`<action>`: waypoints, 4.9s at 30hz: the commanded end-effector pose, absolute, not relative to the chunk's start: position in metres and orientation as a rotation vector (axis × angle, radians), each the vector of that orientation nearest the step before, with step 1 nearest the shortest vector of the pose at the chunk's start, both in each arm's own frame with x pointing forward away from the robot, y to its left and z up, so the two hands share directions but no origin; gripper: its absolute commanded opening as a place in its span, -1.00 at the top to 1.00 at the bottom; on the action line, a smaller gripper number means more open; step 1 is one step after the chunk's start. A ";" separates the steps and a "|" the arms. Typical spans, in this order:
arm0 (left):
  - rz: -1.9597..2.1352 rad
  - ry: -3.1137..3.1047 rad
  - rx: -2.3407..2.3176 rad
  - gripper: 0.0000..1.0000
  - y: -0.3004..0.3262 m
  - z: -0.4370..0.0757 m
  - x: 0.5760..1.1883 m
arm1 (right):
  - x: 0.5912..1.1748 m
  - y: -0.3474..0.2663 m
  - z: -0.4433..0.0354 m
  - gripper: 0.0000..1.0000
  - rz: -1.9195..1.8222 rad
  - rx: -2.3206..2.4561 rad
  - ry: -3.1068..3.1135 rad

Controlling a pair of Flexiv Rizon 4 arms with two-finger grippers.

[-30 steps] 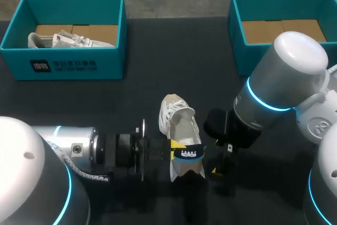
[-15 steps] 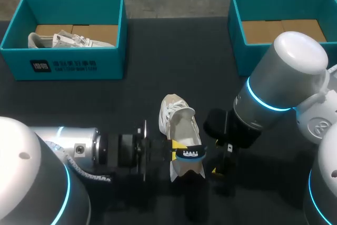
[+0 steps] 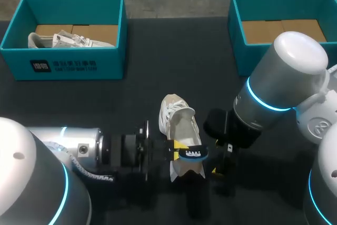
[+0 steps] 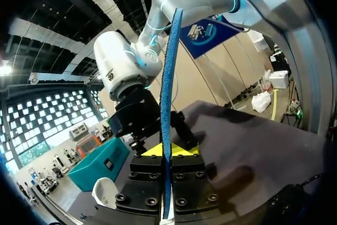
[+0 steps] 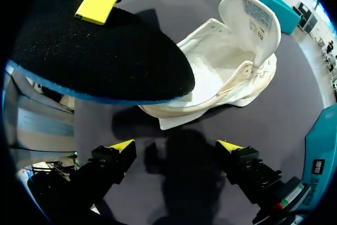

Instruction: Take the shoe out of the shoebox, open the shoe tongue, remove and reinsert the insole, then place the shoe into the shoebox

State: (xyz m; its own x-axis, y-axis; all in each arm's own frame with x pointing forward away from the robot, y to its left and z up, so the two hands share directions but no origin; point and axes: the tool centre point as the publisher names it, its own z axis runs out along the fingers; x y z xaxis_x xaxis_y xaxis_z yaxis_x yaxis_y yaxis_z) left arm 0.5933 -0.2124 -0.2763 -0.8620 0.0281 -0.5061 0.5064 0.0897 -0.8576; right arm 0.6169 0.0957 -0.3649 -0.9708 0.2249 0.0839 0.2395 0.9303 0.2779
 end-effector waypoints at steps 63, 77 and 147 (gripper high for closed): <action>-1.667 1.989 0.523 1.00 -0.204 -0.307 0.614 | 0.616 0.097 -0.366 -1.00 -0.444 -0.368 -3.040; -1.638 1.979 0.543 1.00 -0.203 -0.315 0.624 | 0.616 0.097 -0.366 -1.00 -0.444 -0.368 -3.040; -1.314 2.119 0.566 1.00 -0.198 -0.342 0.656 | 0.616 0.097 -0.366 -1.00 -0.444 -0.368 -3.040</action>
State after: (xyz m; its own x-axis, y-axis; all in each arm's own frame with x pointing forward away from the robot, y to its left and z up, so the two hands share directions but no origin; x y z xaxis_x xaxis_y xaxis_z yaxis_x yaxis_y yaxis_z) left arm 0.6531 -0.1951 -0.3429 -0.7387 0.0392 -0.6729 0.6232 0.4200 -0.6597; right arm 0.6169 0.0957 -0.3649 -0.9708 0.2249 0.0839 0.2395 0.9303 0.2779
